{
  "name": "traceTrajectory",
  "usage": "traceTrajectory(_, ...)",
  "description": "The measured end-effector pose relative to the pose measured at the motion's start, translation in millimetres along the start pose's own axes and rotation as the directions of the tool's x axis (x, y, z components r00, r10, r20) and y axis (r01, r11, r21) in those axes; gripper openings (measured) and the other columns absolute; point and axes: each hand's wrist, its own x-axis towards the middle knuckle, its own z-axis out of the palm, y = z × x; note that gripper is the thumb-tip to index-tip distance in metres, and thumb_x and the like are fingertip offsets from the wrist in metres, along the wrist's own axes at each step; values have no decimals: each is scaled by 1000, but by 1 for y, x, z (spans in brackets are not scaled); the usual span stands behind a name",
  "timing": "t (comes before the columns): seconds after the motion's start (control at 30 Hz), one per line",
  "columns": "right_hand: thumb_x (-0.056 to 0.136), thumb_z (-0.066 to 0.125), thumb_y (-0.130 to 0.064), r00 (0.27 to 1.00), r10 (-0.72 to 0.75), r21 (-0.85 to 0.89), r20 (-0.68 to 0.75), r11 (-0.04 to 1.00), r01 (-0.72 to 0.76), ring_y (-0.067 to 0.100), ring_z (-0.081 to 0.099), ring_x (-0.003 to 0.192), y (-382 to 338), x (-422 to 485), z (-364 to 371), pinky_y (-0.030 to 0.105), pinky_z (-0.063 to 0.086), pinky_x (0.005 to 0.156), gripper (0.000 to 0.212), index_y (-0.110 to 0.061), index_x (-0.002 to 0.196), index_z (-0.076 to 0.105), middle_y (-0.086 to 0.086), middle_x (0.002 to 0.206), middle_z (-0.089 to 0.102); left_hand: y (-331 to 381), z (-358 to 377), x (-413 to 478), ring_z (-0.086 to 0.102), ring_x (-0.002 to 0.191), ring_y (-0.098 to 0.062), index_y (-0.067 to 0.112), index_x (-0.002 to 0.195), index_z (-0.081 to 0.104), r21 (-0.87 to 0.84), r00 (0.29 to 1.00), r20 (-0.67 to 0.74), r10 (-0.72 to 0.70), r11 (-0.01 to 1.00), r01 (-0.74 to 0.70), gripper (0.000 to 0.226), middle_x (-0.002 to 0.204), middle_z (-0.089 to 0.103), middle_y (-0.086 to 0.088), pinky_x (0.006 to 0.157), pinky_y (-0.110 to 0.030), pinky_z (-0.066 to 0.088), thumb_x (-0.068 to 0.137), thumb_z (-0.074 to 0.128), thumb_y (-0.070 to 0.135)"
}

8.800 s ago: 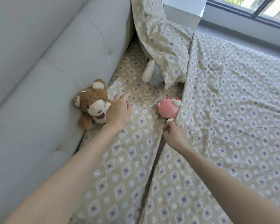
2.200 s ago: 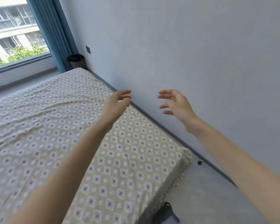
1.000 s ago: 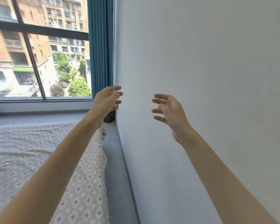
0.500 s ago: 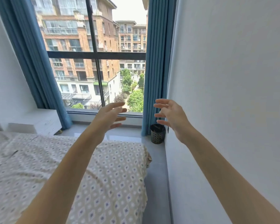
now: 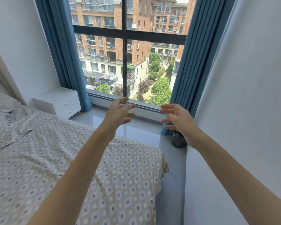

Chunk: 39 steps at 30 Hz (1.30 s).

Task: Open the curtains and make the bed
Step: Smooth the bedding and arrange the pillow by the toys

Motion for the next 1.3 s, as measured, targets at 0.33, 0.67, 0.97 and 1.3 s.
traceTrajectory(0.33,94,45,-2,991,27,-20,130,1000,-24,19,65,96,29,205,-10,31,55,84,33,-22,117,57,-9,118,61,7,30,205,63,91,-14,18,131,46,0,990,-138,5,1000,-5,32,112,63,1,90,-35,51,99,45,15)
traceTrajectory(0.67,92,46,-1,939,-38,1,341,999,40,18,66,92,80,422,-50,39,56,88,35,-32,104,58,-9,117,62,-8,91,384,63,91,-14,24,122,49,-8,950,-313,10,1000,-14,24,111,63,2,90,-33,52,100,45,16)
traceTrajectory(0.97,91,46,-1,890,-85,-67,448,990,128,20,64,89,101,609,-106,37,55,83,35,-24,115,58,-8,118,60,9,153,560,60,96,-18,16,129,48,-118,868,-489,-88,992,35,29,111,59,0,86,-32,52,101,41,14)
traceTrajectory(1.3,91,44,0,807,-111,-4,579,990,139,27,63,100,119,760,-45,36,54,83,36,-17,120,56,-6,116,59,-24,97,685,63,86,-13,19,125,52,-73,742,-666,-77,997,38,28,113,61,1,78,-29,54,98,46,15)
